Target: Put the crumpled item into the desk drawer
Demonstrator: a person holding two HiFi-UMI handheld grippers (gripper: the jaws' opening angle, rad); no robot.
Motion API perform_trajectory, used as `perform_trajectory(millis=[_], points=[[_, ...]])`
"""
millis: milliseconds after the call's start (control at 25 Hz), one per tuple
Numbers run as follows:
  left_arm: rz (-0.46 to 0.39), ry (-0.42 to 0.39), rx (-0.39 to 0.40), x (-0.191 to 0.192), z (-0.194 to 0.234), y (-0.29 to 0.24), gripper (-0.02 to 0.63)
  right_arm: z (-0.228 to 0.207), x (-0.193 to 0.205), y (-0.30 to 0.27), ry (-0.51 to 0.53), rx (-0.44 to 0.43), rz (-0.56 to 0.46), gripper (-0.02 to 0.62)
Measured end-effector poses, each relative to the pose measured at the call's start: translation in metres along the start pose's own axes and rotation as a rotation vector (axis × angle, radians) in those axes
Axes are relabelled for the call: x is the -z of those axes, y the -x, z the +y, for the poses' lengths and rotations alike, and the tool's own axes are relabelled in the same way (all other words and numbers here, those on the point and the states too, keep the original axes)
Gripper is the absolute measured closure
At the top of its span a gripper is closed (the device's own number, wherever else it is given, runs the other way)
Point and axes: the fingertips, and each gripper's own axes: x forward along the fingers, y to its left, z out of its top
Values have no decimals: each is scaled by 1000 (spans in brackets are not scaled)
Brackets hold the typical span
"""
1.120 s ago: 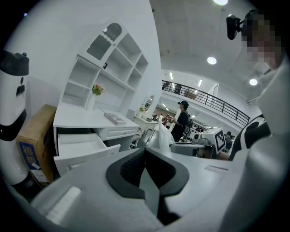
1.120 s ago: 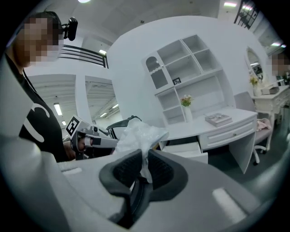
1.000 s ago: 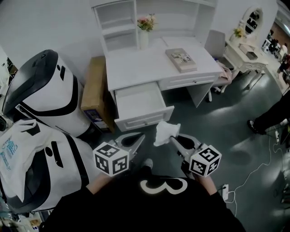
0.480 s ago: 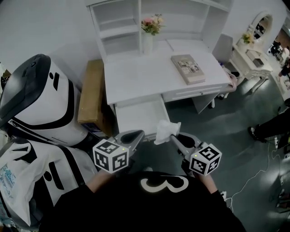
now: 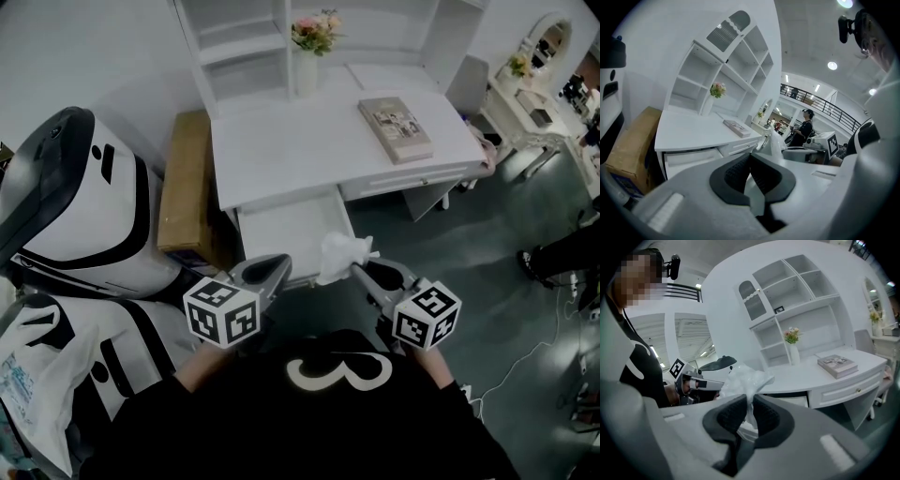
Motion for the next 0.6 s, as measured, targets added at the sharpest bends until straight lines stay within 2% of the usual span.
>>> perform_trajectory(millis=[360,600], points=[[-13,27,-59,-1,24,-1,597,-8,-2,-31,26,-51,49,551],[-15,68,-112,-9,56,-11,597,-29,-7,-69,40,-90,108,551]])
